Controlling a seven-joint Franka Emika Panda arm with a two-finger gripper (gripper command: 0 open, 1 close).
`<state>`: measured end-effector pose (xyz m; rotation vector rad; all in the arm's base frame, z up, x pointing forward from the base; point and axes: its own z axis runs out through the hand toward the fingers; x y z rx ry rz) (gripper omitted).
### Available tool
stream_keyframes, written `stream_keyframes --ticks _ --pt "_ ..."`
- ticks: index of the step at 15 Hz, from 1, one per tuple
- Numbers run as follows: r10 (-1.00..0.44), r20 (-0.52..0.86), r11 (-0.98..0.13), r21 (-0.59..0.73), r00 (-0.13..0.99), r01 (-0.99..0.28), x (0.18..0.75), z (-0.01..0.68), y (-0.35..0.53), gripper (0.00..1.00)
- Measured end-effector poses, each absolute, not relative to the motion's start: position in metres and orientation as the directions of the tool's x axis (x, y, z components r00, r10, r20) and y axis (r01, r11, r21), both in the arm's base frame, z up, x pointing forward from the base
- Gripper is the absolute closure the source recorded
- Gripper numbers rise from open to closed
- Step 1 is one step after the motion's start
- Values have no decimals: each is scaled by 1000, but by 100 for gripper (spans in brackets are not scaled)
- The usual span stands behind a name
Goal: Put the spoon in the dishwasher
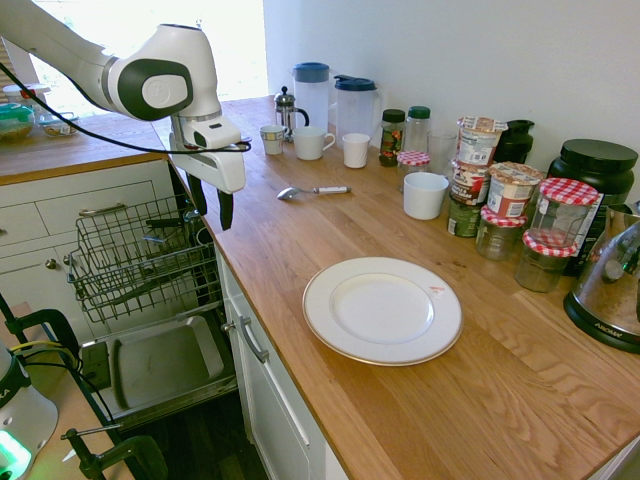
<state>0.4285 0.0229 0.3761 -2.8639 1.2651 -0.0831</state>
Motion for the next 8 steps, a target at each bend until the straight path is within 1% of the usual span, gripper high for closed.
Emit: stream_keyframes --ticks 2,4,6,8 --pt "-741 44 -672 -30 670 -740 429 376 23 0" --pt "-766 43 -642 -52 641 -765 434 383 24 0" --pt "-813 38 -581 -102 581 -807 454 400 32 0" --pt "-867 37 -497 -147 497 -855 484 413 45 0"
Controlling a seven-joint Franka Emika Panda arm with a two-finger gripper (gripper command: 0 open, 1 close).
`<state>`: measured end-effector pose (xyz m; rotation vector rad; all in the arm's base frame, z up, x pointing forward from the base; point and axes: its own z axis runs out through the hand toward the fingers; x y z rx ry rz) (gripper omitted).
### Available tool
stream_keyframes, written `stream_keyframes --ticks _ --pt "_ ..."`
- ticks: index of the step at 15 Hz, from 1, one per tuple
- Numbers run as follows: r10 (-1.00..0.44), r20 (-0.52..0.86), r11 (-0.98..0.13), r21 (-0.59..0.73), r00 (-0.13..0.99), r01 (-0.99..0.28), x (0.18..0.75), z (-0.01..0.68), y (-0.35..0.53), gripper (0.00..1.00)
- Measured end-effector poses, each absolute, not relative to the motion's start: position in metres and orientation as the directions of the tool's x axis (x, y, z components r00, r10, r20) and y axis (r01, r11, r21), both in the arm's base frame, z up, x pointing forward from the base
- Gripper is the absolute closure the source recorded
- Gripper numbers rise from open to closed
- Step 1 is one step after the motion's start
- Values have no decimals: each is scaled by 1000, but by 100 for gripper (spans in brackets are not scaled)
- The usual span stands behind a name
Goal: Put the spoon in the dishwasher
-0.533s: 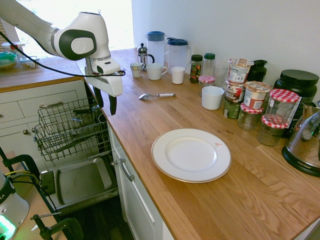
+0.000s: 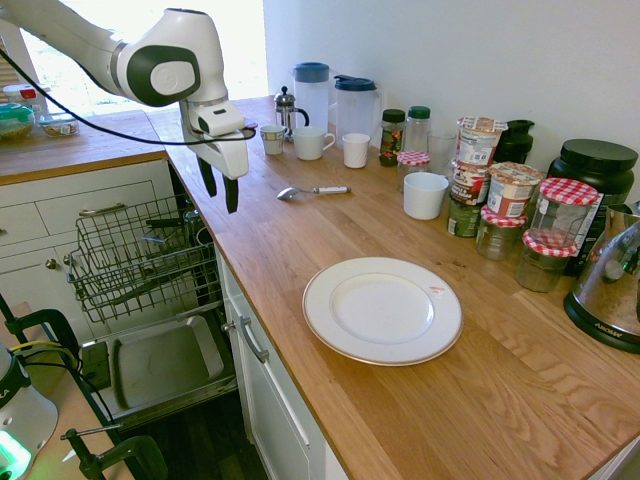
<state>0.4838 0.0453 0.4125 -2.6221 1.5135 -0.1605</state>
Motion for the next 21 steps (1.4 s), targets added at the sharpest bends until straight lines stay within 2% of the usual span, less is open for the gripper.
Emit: stream_keyframes --ticks 6,12,19,20,21 --pt "-982 76 -188 -212 175 -959 607 411 71 0" --pt "-997 55 -67 -172 58 -983 696 381 63 0" --pt "-1000 20 -23 -124 20 -992 720 346 49 0" --pt "-1000 18 -22 -119 20 -993 721 341 48 100" --pt "-1000 15 -20 -120 19 -993 721 342 47 100"
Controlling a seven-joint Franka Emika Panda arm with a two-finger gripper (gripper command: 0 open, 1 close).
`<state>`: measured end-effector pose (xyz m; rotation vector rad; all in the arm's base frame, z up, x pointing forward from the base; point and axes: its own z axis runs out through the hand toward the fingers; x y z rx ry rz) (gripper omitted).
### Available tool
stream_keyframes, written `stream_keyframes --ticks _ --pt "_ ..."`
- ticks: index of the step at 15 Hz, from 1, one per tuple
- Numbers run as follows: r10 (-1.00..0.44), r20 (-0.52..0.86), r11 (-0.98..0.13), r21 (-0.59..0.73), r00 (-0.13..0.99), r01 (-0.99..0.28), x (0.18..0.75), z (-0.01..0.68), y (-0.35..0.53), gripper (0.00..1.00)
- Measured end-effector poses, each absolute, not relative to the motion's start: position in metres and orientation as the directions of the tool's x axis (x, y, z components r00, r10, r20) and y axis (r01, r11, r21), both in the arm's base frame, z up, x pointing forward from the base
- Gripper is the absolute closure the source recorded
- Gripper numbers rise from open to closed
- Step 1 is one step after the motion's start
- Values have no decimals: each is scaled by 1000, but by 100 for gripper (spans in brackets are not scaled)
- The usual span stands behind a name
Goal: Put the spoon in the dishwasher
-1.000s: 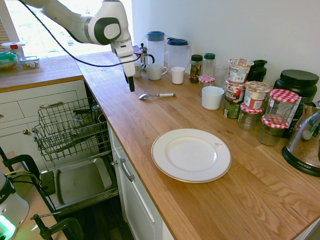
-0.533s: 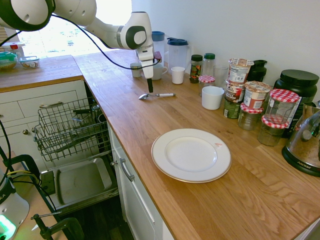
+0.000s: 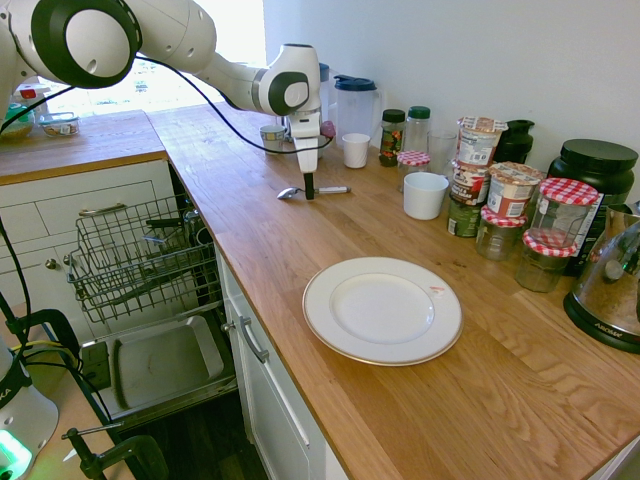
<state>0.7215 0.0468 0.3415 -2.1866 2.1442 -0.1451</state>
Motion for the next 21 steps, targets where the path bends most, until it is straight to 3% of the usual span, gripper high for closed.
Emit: stream_keyframes --ticks 21 --pt "-996 -34 -73 -107 77 -992 721 339 32 100"
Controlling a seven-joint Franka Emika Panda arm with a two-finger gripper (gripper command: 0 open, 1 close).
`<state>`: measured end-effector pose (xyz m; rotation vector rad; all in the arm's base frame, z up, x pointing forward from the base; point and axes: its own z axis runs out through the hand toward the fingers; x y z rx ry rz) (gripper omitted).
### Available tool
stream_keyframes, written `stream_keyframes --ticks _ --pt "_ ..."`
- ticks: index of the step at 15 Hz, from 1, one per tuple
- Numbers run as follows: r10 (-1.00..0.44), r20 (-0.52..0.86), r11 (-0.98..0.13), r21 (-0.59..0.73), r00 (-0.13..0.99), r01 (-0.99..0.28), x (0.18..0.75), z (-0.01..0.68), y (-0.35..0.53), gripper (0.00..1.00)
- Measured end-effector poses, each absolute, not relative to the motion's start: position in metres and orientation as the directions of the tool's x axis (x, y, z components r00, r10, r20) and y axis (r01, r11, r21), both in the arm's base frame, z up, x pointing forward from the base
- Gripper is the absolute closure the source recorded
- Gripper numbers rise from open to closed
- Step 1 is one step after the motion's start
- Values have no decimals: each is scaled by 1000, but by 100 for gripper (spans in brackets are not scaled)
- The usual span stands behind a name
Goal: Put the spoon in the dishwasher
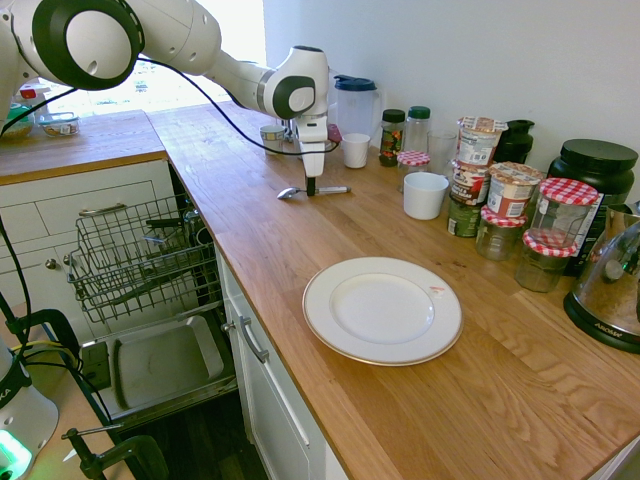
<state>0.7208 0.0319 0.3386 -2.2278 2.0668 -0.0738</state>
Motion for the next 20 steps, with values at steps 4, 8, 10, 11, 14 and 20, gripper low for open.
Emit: stream_keyframes --ticks 4,8,10,11,14,20 --pt "-995 -35 -93 -108 97 -990 718 342 31 100" --pt "-993 -26 -110 -151 115 -982 695 379 37 100" --pt "-989 -11 -143 -172 147 -975 669 407 51 100" --pt "-984 -6 -172 -185 176 -968 652 421 66 100" --pt "-962 21 -270 -218 272 -938 595 451 128 100" --pt "-881 20 -465 -212 472 -859 449 417 249 100"
